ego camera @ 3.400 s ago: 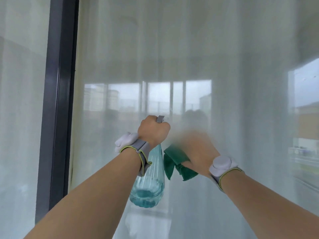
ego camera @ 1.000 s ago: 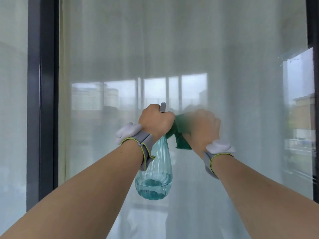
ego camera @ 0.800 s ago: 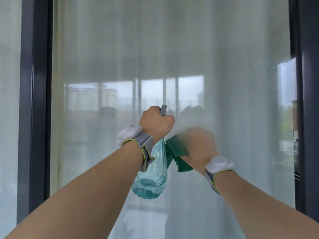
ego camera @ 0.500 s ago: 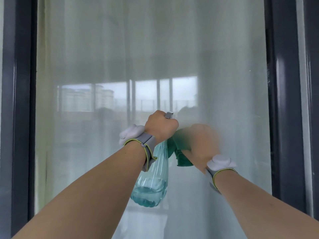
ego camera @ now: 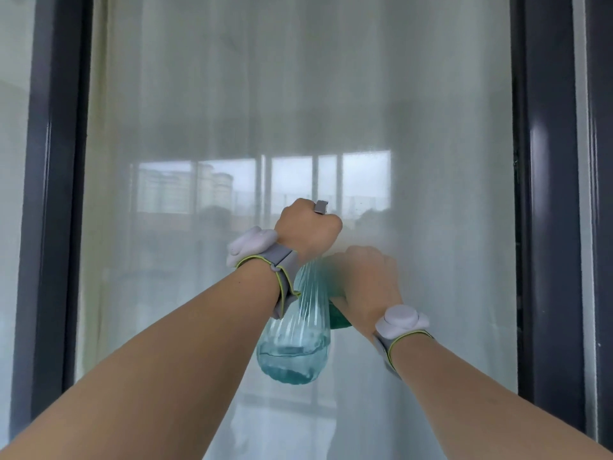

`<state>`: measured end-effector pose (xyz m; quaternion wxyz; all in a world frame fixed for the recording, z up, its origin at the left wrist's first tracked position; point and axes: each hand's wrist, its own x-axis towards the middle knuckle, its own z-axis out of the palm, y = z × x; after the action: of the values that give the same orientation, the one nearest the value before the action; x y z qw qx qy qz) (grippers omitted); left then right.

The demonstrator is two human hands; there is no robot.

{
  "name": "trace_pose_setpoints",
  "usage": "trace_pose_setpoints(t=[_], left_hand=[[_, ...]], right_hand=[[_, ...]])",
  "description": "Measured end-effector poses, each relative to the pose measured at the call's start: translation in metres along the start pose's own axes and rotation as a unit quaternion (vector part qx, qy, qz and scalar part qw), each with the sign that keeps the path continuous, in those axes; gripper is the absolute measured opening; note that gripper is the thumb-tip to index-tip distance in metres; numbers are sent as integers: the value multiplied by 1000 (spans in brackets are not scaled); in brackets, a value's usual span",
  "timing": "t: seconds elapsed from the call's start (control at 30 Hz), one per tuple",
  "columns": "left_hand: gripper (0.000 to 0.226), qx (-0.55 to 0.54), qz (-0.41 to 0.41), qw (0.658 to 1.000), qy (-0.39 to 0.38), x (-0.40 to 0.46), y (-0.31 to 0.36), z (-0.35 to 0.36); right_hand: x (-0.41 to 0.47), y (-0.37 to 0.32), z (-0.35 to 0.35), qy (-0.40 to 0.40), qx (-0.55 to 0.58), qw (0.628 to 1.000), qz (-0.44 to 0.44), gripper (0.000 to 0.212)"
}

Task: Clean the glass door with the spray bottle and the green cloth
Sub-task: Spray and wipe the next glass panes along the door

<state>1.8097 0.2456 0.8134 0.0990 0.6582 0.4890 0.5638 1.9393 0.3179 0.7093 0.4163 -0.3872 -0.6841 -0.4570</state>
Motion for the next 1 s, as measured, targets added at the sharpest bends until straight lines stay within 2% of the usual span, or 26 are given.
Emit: trace_pose_setpoints(t=[0.07, 0.17, 0.27, 0.43, 0.57, 0.63, 0.73, 0.8, 0.9, 1.0], left_hand=[[33, -5, -5, 999, 48, 0, 2, -7], [30, 6, 16, 998, 52, 1, 5, -11], [21, 25, 17, 998, 55, 2, 13, -18], [27, 69, 19, 992, 107, 9, 19, -32], [23, 64, 14, 993, 99, 5, 12, -27], [24, 71, 5, 993, 96, 3, 4, -24], [26, 80, -10, 992, 93, 3, -6, -24], [27, 90, -14, 991, 93, 3, -8, -25], [27, 107, -10, 989, 101, 5, -6, -25], [29, 103, -3, 989, 105, 6, -3, -23]], right_hand=[[13, -13, 8, -2, -16, 1000, 13, 40], [27, -25, 18, 23, -31, 998, 57, 32], [45, -15, 20, 33, -45, 998, 38, 35], [97, 25, -2, 96, -64, 980, 162, 32], [86, 22, 1, 117, -76, 969, 202, 33], [66, 2, 8, 104, -75, 973, 193, 35], [43, -22, 24, 53, -59, 992, 100, 39], [44, -21, 27, 53, -59, 994, 71, 37], [54, -11, 23, 74, -62, 994, 55, 33], [68, 4, 17, 99, -66, 988, 93, 29]])
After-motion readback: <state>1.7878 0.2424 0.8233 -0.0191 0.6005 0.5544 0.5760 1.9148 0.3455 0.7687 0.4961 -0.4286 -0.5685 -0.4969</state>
